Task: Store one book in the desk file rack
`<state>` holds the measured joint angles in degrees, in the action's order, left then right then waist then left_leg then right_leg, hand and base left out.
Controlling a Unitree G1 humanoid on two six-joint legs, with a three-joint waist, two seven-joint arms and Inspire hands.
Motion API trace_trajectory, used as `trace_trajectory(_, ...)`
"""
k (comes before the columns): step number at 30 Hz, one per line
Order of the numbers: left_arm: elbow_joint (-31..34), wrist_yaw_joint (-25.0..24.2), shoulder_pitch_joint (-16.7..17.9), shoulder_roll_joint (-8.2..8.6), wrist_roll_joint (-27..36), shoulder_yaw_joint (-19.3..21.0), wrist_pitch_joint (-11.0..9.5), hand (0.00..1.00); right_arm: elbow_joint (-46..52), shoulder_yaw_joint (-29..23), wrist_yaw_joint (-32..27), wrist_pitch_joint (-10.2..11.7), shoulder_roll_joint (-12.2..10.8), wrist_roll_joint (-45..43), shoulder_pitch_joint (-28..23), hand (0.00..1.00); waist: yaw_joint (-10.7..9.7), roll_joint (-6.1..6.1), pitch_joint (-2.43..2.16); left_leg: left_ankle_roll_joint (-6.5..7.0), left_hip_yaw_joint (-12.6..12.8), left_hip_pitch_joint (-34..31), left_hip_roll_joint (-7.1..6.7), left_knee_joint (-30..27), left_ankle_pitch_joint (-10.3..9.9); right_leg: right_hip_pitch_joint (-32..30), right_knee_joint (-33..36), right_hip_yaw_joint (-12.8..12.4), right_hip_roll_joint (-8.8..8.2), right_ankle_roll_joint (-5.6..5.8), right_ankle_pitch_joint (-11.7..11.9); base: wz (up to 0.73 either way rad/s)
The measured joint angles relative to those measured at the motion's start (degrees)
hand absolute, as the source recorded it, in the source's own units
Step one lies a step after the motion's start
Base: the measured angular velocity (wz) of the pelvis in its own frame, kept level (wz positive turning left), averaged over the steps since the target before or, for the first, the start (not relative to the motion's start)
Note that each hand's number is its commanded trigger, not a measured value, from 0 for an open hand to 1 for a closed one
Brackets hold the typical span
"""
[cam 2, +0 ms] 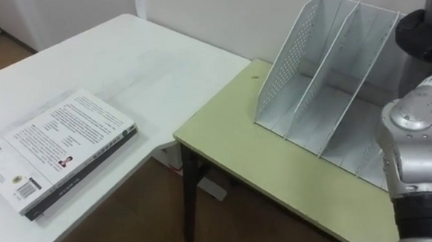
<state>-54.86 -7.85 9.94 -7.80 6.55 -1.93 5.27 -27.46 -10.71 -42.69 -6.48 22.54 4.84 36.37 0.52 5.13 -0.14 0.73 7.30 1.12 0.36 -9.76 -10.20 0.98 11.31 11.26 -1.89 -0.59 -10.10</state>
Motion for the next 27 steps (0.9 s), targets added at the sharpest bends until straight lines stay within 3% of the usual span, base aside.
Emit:
trace_trajectory(3,1.09,0.00,0.16,-0.47,0.02,-0.93,0.73,0.00,-3.86,1.08,0.53,-0.98,0.40,2.10,2.96,1.00,-0.11,-0.02,-0.02,0.00,-0.04,0.01,0.02,-0.13,0.00,0.00,0.20,-0.04,0.00,0.00,0.00,0.00)
trace_trajectory(6,2.01,0.00,0.21,-1.15,0.00,-1.80,1.21,0.00,-8.48,3.33,1.66,-1.35,2.53,4.60,4.76,1.00,0.15,0.00,-0.04,0.00,-0.15,-0.01,0.02,-0.35,0.00,0.00,0.31,0.01,-0.06,0.00,0.00,0.00)
trace_trajectory(14,2.66,0.01,0.21,-2.05,0.00,-2.64,1.94,0.00,-12.53,3.78,2.90,-3.18,3.12,9.23,5.34,1.00,0.19,0.01,-0.05,0.00,-0.36,-0.01,0.04,-0.71,0.00,0.09,0.49,0.10,-0.07,-0.10,0.06,0.00)
trace_trajectory(15,2.66,0.01,0.20,-2.10,0.01,-2.64,1.94,0.00,-12.66,3.79,2.91,-3.25,3.12,9.45,5.35,0.72,0.22,0.01,-0.05,0.00,-0.36,-0.01,0.05,-0.73,0.00,0.09,0.50,0.11,-0.07,-0.11,0.07,0.00)
trace_trajectory(16,2.66,0.02,0.20,-2.19,0.01,-2.64,1.94,0.00,-12.71,3.79,2.91,-3.46,3.12,9.66,5.35,0.00,0.26,0.01,-0.05,0.01,-0.36,-0.01,0.05,-0.77,0.00,0.10,0.53,0.10,-0.08,-0.13,0.08,0.00)
trace_trajectory(22,2.67,0.33,0.19,-2.36,0.00,-2.64,1.97,0.00,-12.70,3.79,4.04,-3.50,3.60,11.50,5.35,0.00,-0.05,0.01,-0.07,0.02,-0.80,-0.40,0.02,-1.06,0.01,0.10,0.59,0.48,-0.12,-0.14,0.09,0.03)
trace_trajectory(27,3.82,0.37,0.47,-2.43,-0.01,-2.59,3.17,0.00,-14.01,3.77,4.18,-3.71,5.21,18.43,7.12,0.00,-0.41,0.08,-0.12,0.04,-1.27,-0.53,-0.07,-1.09,0.06,0.08,0.54,0.73,-0.17,-0.14,0.08,0.02)
